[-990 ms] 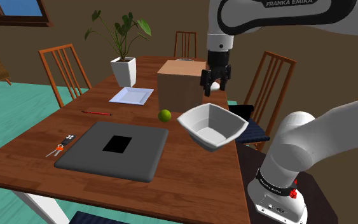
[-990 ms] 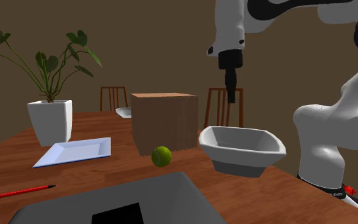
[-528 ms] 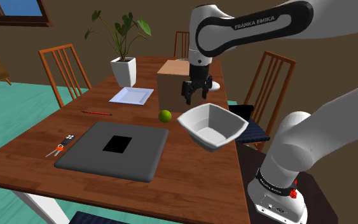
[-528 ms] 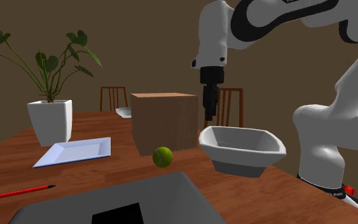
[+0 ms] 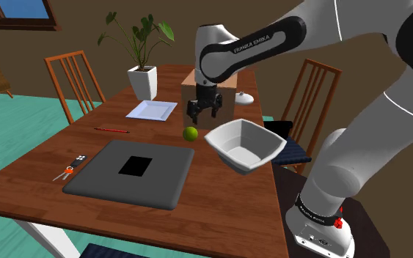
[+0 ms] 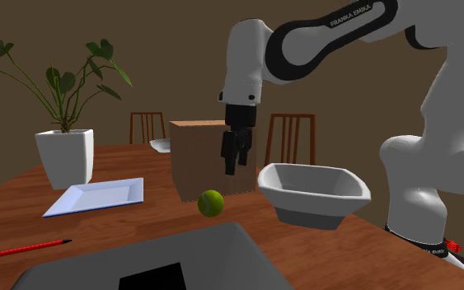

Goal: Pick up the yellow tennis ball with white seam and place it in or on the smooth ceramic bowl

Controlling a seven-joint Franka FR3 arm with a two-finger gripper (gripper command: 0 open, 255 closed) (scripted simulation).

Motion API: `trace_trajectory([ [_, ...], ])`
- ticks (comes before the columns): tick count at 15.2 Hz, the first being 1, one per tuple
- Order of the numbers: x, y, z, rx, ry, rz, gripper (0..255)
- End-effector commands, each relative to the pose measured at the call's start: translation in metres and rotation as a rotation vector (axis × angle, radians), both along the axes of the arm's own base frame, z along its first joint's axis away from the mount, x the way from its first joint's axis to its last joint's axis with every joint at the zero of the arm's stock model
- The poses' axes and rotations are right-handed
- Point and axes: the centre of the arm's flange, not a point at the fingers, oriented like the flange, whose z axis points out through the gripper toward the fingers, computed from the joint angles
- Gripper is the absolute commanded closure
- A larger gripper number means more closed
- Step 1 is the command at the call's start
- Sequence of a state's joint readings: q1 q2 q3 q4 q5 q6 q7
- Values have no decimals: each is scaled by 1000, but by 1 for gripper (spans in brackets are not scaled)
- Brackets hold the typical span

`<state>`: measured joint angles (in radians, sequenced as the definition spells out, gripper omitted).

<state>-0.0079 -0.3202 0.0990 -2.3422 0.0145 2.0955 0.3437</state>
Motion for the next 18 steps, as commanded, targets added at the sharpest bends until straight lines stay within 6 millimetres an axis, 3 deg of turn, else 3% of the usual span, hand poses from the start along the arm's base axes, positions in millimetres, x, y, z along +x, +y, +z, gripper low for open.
trace_trajectory([
  [1,22,8,-16,-6,-21,-8,0],
  [6,69,21,-42,-23,-66,-26,0],
  [13,74,19,-78,-23,-66,-26,0],
  [18,75,19,-81,-23,-66,-26,0],
])
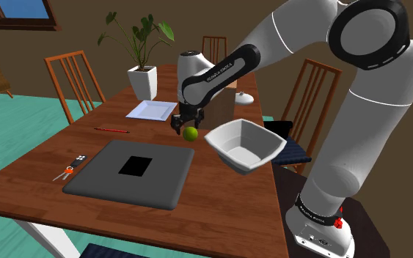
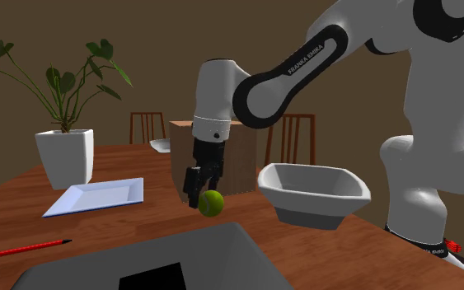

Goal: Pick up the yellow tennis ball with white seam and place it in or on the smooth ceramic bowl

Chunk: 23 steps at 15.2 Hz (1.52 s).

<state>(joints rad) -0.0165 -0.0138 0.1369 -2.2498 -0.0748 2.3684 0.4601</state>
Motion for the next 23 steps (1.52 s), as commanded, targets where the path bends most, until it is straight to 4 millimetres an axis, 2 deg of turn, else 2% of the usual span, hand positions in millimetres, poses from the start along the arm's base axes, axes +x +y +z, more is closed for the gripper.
trace_trajectory([
  [1,0,0,0,0,0,0,0],
  [3,0,0,0,0,0,0,0],
  [4,0,0,0,0,0,0,255],
  [13,0,0,0,0,0,0,255],
  [14,0,0,0,0,0,0,0],
  [21,-50,-8,48,108,164,142,0],
  [23,-50,-7,37,108,164,142,0],
])
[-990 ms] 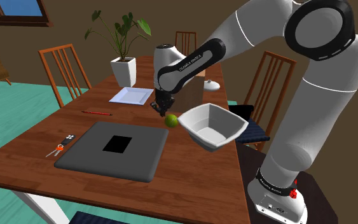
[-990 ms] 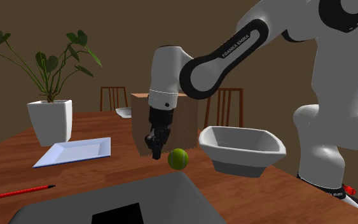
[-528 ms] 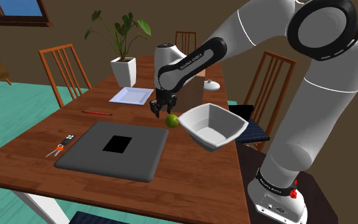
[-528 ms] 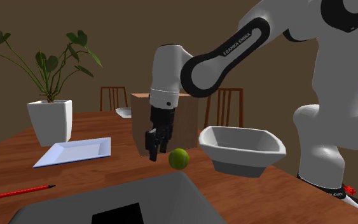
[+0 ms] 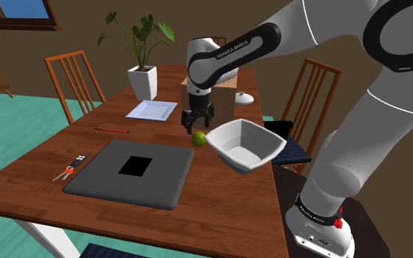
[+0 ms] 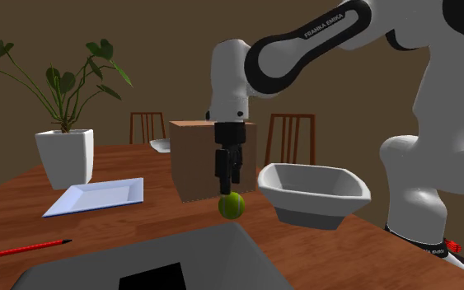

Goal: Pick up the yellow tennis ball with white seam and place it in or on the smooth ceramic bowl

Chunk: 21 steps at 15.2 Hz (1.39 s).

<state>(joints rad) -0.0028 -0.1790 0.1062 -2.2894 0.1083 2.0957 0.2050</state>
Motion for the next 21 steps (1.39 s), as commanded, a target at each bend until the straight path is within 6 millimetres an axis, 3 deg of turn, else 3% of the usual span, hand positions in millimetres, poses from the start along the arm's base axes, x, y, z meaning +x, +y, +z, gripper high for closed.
trace_trajectory([
  [1,-1,0,-8,5,7,6,0],
  [6,-2,2,-32,5,7,6,0],
  [13,-2,2,-32,5,7,6,0],
  [14,-2,2,-32,5,7,6,255],
  [21,-2,2,-32,5,7,6,255],
])
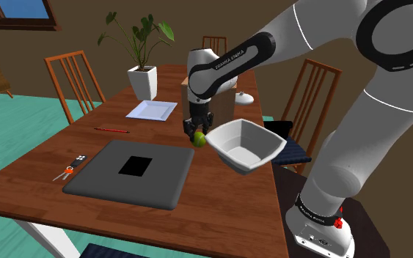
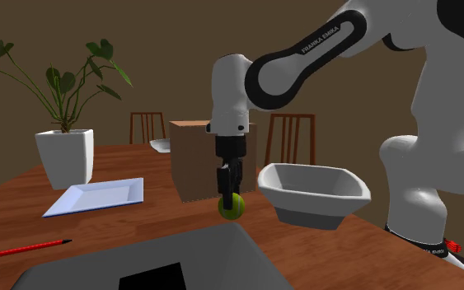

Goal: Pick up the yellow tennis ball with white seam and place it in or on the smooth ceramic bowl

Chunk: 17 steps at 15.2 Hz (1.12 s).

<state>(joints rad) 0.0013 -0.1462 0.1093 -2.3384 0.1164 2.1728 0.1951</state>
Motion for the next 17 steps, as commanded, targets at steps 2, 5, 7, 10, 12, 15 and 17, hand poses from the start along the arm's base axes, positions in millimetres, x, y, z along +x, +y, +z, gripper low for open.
trace_trajectory([
  [2,0,0,-1,0,2,0,255],
  [5,0,0,15,0,2,0,255],
  [7,0,0,26,0,2,0,255],
  [10,0,0,41,0,2,0,255],
  [12,0,0,52,0,2,0,255],
  [15,0,0,68,0,2,0,255],
  [17,0,0,78,0,2,0,255],
])
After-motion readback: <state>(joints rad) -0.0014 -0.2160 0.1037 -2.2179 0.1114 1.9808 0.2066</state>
